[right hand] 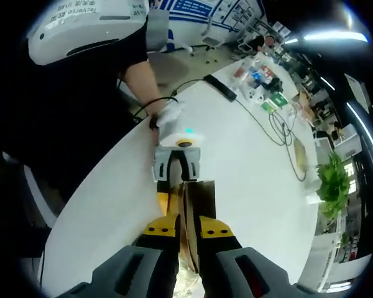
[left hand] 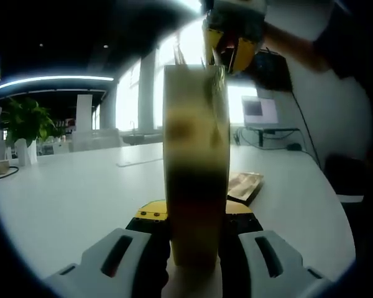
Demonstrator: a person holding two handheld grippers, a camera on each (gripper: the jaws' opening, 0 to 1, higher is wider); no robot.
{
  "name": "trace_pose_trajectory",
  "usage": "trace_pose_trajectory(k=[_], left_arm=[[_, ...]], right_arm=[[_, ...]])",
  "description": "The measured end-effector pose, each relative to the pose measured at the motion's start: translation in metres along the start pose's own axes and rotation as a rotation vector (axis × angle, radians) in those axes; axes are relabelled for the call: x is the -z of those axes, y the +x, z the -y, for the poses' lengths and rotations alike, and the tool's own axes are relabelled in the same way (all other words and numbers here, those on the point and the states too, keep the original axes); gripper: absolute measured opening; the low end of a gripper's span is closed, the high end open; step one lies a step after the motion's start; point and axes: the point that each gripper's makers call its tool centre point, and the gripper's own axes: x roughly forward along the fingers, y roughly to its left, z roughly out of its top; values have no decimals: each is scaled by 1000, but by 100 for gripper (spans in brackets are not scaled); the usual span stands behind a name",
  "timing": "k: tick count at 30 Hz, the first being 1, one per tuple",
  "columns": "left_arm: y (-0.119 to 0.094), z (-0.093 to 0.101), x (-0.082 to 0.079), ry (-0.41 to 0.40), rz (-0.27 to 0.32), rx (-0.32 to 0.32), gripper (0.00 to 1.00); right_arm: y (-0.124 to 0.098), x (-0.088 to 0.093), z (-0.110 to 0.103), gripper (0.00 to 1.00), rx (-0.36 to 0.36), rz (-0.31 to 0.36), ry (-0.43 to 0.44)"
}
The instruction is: Extract single mask from mask box in order stack masks on table
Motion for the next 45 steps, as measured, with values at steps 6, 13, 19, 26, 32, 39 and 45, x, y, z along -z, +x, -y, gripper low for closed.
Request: trace_pose_trajectory(k=[6,13,19,26,32,39,45], left_arm=[[0,0,-1,0,2,0,20],[0,-1,0,-1,4,1,20],[0,0,0,0,5,0,20],[0,-1,-1,-3,6,-2,20],[-1,0,-1,-5,8,-1,20],[-1,0,-1,-5,8,0,20],[-1,-1,-1,-4,8,0,20]], right_arm=[[3,3,-2,7,-12,-16,-8],[5,7,1,6,-21,-29,5],[10,13,8,3,-19,-45,11],[13,13,12,2,-24,-44,15],[15,16,9,2,-35,-56,12],[18,20,6,2,-45,-67,12],[21,22,8,1,-48,-69,13]])
